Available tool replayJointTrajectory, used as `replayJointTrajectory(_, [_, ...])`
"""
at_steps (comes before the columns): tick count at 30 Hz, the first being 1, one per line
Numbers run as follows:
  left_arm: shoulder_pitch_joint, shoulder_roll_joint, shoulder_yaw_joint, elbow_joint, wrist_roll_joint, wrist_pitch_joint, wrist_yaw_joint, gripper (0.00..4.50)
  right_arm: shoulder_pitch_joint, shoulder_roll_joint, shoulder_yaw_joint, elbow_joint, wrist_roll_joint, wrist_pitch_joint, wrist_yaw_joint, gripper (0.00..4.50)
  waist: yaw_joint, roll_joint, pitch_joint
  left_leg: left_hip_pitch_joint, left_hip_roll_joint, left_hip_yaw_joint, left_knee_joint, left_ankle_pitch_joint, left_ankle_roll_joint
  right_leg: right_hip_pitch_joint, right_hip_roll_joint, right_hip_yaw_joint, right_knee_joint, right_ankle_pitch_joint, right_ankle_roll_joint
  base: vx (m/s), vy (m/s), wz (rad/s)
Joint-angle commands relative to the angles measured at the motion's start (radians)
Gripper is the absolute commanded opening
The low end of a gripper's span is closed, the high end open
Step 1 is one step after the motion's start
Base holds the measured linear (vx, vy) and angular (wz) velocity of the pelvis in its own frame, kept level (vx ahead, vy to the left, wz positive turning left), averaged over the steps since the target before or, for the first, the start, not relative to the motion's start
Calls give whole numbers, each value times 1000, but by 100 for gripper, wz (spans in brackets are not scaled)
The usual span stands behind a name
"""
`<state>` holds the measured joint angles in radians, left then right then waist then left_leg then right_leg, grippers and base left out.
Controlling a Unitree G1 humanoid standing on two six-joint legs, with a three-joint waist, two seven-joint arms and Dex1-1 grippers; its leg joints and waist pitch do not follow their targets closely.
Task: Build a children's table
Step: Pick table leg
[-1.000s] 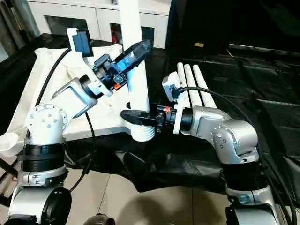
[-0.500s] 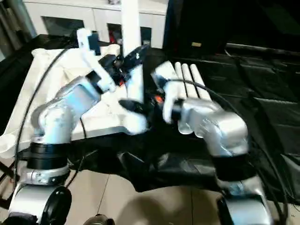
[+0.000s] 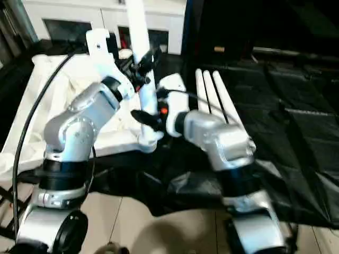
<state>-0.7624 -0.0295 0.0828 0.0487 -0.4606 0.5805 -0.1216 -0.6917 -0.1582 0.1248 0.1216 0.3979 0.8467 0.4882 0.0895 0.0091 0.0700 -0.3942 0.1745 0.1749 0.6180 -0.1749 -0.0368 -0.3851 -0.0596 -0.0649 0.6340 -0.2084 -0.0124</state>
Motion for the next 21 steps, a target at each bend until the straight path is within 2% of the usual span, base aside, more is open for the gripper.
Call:
replayJointTrajectory(1, [-27, -3, 2, -10, 8, -9, 13, 185, -5, -13, -19, 0, -13, 4, -11, 234, -4, -4, -83, 24, 55, -21, -69, -95, -21, 49, -85, 57, -69, -38, -201, 0, 0, 0])
replayJointTrajectory(4, [-27, -2, 2, -5, 16, -15, 18, 185, 0, -16, -19, -9, -11, 7, -7, 223, -4, -5, -84, 22, 55, -21, -69, -84, -15, 51, -85, 56, -67, -13, -201, 0, 0, 0])
replayJointTrajectory(6, [-26, -1, 1, -2, 16, -18, 16, 185, 1, -21, -20, -9, -10, 6, -5, 204, -5, -5, -83, 22, 55, -21, -68, -90, -15, 51, -87, 56, -68, -23, -203, 0, 0, 0])
replayJointTrajectory(9, [-21, 1, -2, -5, 4, -6, -8, 185, 4, -27, -21, -12, -6, 0, 12, 198, -6, -6, -83, 23, 55, -21, -69, -94, -16, 51, -87, 57, -69, -33, -203, 0, 0, 0])
replayJointTrajectory(10, [-20, -3, 3, -5, -7, -5, -16, 241, 7, -32, -21, -18, 0, 0, 23, 198, -5, -7, -83, 23, 55, -20, -69, -93, -15, 51, -87, 57, -69, -35, -202, 0, 0, 0])
replayJointTrajectory(13, [-20, -11, 16, -3, -26, -12, -27, 268, 14, -44, -21, -34, 14, 0, 51, 197, -3, -9, -82, 23, 55, -20, -69, -96, -13, 51, -87, 57, -70, -39, -204, 0, 0, 0])
replayJointTrajectory(17, [-15, 6, 31, -3, -112, 18, -138, 301, 43, -82, -37, -86, 83, -7, 169, 197, 1, -10, -82, 21, 53, -19, -67, -89, 2, 53, -88, 57, -70, -40, -205, 0, 0, 0])
replayJointTrajectory(21, [3, 14, 55, -10, -206, 65, -237, 301, 77, -118, -79, -158, 192, 7, 304, 197, 2, -9, -83, 21, 55, -19, -66, -93, 19, 53, -89, 55, -69, -37, -221, 0, 0, 0])
